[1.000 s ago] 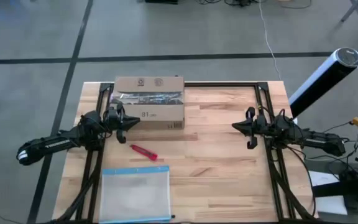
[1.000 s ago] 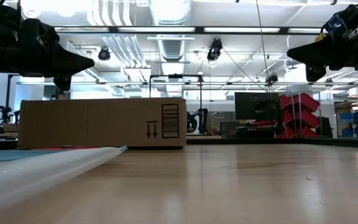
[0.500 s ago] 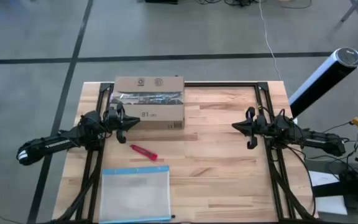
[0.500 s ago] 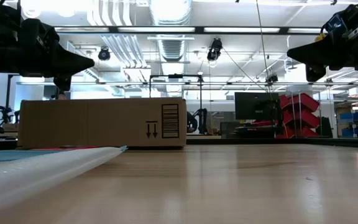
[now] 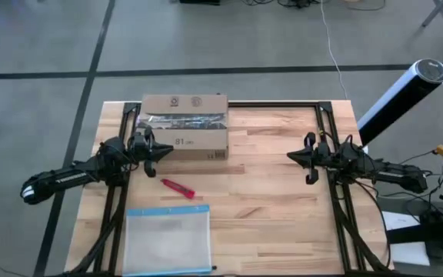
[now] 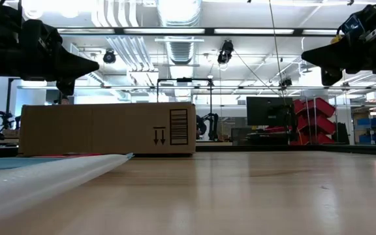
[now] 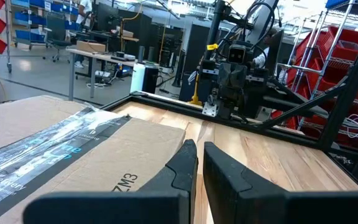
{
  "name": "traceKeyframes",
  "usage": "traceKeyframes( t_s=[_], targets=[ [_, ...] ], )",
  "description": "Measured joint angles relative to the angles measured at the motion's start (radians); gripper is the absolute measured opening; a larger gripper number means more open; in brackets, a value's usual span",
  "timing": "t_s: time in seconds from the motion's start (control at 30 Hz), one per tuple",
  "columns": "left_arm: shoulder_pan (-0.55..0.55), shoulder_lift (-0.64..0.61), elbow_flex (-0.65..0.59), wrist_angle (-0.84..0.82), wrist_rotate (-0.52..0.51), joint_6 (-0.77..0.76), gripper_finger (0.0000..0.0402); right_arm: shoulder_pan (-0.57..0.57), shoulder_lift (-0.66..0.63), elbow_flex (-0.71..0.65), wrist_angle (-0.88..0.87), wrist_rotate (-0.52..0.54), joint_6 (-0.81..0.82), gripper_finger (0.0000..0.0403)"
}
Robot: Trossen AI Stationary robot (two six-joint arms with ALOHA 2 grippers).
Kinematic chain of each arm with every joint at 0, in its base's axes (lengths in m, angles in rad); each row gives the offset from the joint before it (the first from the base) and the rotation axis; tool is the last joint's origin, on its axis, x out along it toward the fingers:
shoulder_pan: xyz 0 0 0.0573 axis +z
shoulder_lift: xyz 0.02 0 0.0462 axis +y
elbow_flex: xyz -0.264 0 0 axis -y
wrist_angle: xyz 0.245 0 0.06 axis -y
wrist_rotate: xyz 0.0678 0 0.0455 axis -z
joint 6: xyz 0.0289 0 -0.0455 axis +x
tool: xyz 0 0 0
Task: Unpack boxes
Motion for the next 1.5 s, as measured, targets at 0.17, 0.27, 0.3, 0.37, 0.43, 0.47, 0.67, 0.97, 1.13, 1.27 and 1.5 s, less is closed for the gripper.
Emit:
traceKeyframes(
  t_s=[0.17, 0.27, 0.3, 0.37, 0.43, 0.47, 0.67, 0.97, 1.13, 1.27, 1.5],
  targets=[
    [0.0, 0.0, 0.0, 0.0, 0.0, 0.0, 0.0013, 0.0, 0.0, 0.0, 0.0, 0.0, 0.0, 0.0],
    [0.0, 0.0, 0.0, 0.0, 0.0, 0.0, 0.0013, 0.0, 0.0, 0.0, 0.0, 0.0, 0.0, 0.0],
    [0.0, 0.0, 0.0, 0.0, 0.0, 0.0, 0.0013, 0.0, 0.0, 0.0, 0.0, 0.0, 0.0, 0.0],
    [0.0, 0.0, 0.0, 0.0, 0.0, 0.0, 0.0013, 0.0, 0.0, 0.0, 0.0, 0.0, 0.0, 0.0],
    [0.0, 0.0, 0.0, 0.0, 0.0, 0.0, 0.0013, 0.0, 0.0, 0.0, 0.0, 0.0, 0.0, 0.0],
    [0.0, 0.0, 0.0, 0.0, 0.0, 0.0, 0.0013, 0.0, 0.0, 0.0, 0.0, 0.0, 0.0, 0.0],
    [0.0, 0.0, 0.0, 0.0, 0.0, 0.0, 0.0013, 0.0, 0.0, 0.0, 0.0, 0.0, 0.0, 0.0],
    [0.0, 0.0, 0.0, 0.0, 0.0, 0.0, 0.0013, 0.0, 0.0, 0.0, 0.0, 0.0, 0.0, 0.0],
    [0.0, 0.0, 0.0, 0.0, 0.0, 0.0, 0.0013, 0.0, 0.0, 0.0, 0.0, 0.0, 0.0, 0.0],
    [0.0, 0.0, 0.0, 0.0, 0.0, 0.0, 0.0013, 0.0, 0.0, 0.0, 0.008, 0.0, -0.014, 0.0],
    [0.0, 0.0, 0.0, 0.0, 0.0, -0.002, 0.0013, 0.0, 0.0, 0.0, 0.008, 0.001, -0.037, 0.0]
  ],
)
